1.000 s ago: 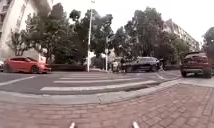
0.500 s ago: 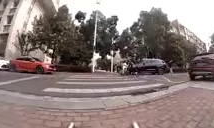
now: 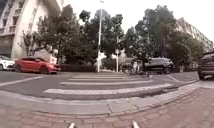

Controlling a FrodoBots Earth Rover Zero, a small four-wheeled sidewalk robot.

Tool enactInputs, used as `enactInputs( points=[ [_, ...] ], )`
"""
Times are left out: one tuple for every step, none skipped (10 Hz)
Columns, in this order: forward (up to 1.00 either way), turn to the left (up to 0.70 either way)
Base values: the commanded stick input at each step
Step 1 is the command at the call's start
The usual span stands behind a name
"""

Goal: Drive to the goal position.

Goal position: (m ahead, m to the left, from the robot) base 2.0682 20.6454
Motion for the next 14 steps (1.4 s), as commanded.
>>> enactInputs(
  points=[
    [0.36,0.31],
    [0.08,0.42],
    [0.0,0.45],
    [0.0,0.45],
    [0.0,0.45],
    [0.0,0.45],
    [0.0,0.45],
    [0.0,0.45],
    [0.0,0.45],
    [0.0,0.45],
    [0.0,0.45],
    [0.0,0.45],
    [0.0,0.45],
    [0.0,0.45]
  ],
)
